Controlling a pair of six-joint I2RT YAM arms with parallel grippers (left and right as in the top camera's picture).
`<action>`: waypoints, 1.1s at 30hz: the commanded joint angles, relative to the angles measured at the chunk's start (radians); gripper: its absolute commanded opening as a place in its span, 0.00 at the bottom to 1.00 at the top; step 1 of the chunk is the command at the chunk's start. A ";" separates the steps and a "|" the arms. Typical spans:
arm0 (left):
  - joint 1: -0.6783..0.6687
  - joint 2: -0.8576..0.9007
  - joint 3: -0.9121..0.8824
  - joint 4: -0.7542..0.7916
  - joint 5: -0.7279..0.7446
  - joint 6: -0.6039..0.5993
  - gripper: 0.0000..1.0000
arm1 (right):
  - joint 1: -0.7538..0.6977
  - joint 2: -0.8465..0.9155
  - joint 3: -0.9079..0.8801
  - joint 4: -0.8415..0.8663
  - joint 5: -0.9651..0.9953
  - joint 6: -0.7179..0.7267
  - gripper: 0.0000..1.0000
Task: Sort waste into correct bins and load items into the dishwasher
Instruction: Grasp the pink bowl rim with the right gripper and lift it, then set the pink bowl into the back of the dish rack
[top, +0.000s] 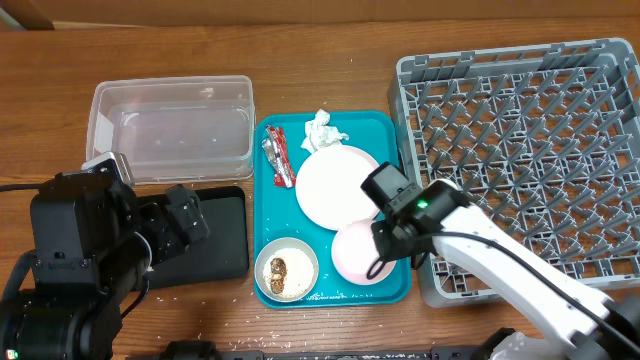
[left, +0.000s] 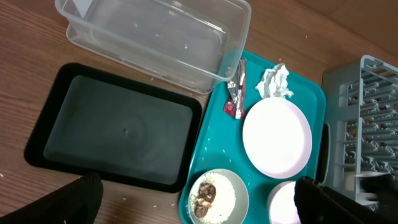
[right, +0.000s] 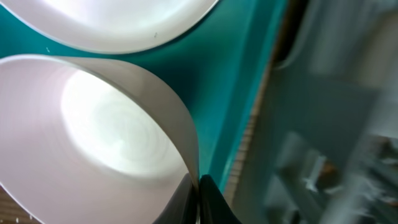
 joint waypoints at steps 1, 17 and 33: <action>-0.002 -0.003 0.016 0.000 -0.020 -0.021 1.00 | 0.001 -0.119 0.092 -0.050 0.229 0.114 0.04; -0.002 -0.003 0.016 0.000 -0.020 -0.021 1.00 | -0.288 -0.228 0.143 0.120 1.177 0.461 0.04; -0.002 0.003 0.016 -0.001 -0.020 -0.021 1.00 | -0.509 0.167 0.143 0.376 1.153 0.019 0.04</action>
